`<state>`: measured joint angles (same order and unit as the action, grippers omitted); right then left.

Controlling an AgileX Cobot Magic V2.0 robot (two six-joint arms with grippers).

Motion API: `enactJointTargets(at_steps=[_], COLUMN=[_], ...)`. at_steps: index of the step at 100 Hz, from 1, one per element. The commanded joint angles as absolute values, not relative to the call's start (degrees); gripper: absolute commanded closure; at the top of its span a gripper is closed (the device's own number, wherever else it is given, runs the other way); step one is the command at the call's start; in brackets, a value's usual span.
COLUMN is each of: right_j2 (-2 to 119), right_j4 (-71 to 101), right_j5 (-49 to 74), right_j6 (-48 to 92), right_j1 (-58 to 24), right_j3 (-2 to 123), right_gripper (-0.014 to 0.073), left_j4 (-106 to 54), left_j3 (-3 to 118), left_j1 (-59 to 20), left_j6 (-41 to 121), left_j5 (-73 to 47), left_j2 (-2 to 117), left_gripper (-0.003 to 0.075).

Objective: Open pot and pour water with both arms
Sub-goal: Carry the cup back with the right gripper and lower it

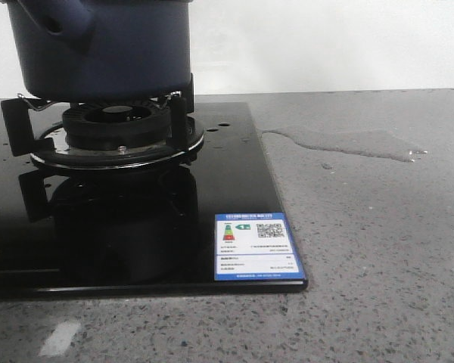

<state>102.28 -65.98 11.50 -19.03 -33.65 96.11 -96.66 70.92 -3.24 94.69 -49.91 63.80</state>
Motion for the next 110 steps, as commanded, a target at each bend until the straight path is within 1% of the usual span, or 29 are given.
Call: enactJointTargets(at_steps=[1,23,30,38,50,64,76,83,92,110], right_j2=[98.85,93.87,91.19,87.44,80.29,73.38,71.45,71.60,72.56,76.23], right_j4=[-59.26,-49.54,-48.03,-46.61,-45.22,-44.84,-41.39,-39.77,-39.77,-40.04], right_j5=[16.88,20.35,20.60,19.14,10.53,-7.89,-25.32,-31.64,-34.99,-32.22], right_j6=[-24.52,-25.94,-25.94,-26.24,-28.44,-33.33,-33.92,-33.92,-33.92,-33.92], right_j1=[-33.90,-32.58,-30.95,-27.79,-21.10,-11.47,-4.03,-1.09,0.42,0.42], right_j3=[97.56,97.26,95.81,91.32,79.60,62.26,50.02,45.03,41.02,39.90], right_gripper=[0.0433,0.0433,0.0433,0.0433,0.0433,0.0433,0.0433,0.0431,0.0431,0.0431], left_j4=[-101.88,-101.16,-100.88,-100.44,-98.85,-98.32,-98.19,-97.70,-97.44,-97.44], left_j3=[73.12,73.12,73.12,73.12,73.12,73.12,73.12,73.12,73.03,72.15], left_j1=[-3.18,-3.18,-3.18,-3.18,-3.18,-3.18,-3.18,-3.18,-3.18,-3.18], left_j6=[94.21,94.21,94.21,94.21,94.21,94.21,94.21,94.21,94.21,94.21], left_j5=[-50.07,-50.41,-50.39,-50.39,-50.39,-50.39,-50.39,-50.39,-50.39,-50.39], left_j2=[62.35,62.35,62.35,62.35,62.35,62.35,62.35,62.35,62.35,62.35], left_gripper=[0.0428,0.0428,0.0428,0.0428,0.0428,0.0428,0.0428,0.0428,0.0428,0.0428])
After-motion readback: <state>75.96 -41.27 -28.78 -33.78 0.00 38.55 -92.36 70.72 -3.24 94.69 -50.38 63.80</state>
